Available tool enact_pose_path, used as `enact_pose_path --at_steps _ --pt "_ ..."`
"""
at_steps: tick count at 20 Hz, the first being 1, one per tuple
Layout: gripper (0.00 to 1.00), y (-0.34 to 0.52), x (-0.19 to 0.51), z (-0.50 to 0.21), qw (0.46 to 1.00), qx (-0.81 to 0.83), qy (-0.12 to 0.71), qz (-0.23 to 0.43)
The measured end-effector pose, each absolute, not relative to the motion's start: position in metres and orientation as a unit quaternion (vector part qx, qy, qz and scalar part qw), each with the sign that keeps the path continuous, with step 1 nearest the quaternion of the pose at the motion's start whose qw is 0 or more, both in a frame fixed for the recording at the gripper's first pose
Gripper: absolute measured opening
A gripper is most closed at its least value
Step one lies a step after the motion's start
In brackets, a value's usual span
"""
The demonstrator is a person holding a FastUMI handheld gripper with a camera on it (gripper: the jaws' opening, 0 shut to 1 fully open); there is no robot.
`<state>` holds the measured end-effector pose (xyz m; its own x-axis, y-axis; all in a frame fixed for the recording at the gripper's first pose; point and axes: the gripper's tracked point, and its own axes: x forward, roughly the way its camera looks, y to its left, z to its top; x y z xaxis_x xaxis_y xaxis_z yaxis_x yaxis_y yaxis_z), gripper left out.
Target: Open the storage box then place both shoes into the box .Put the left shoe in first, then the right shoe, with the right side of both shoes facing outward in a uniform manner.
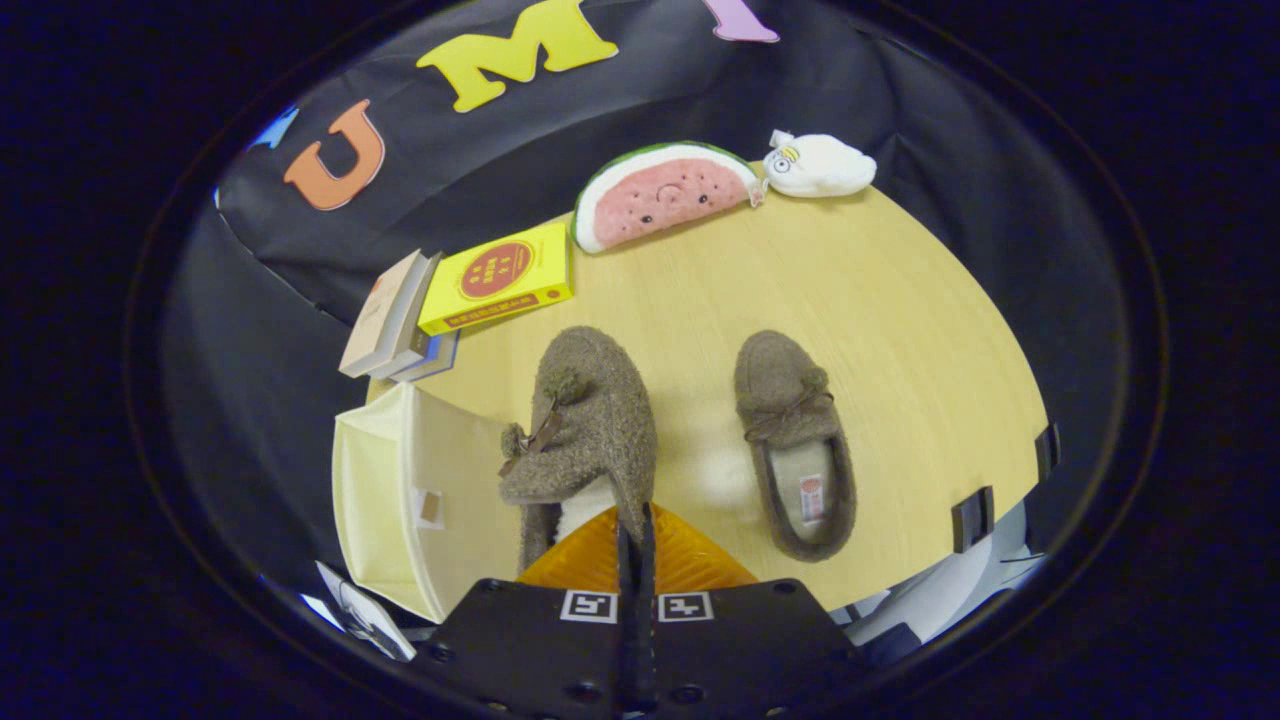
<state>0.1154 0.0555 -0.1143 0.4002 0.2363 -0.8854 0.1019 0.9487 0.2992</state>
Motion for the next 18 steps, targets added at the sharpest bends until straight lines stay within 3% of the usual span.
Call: enact_pose_path --at_steps 8,13,18 --pt "0.00 0.152 0.120 -0.012 0.847 0.160 0.499 0.089" --pt "0.00 0.236 0.107 -0.035 0.838 0.152 0.511 0.118" --pt "0.00 0.287 0.103 -0.089 0.836 0.129 0.526 0.095"
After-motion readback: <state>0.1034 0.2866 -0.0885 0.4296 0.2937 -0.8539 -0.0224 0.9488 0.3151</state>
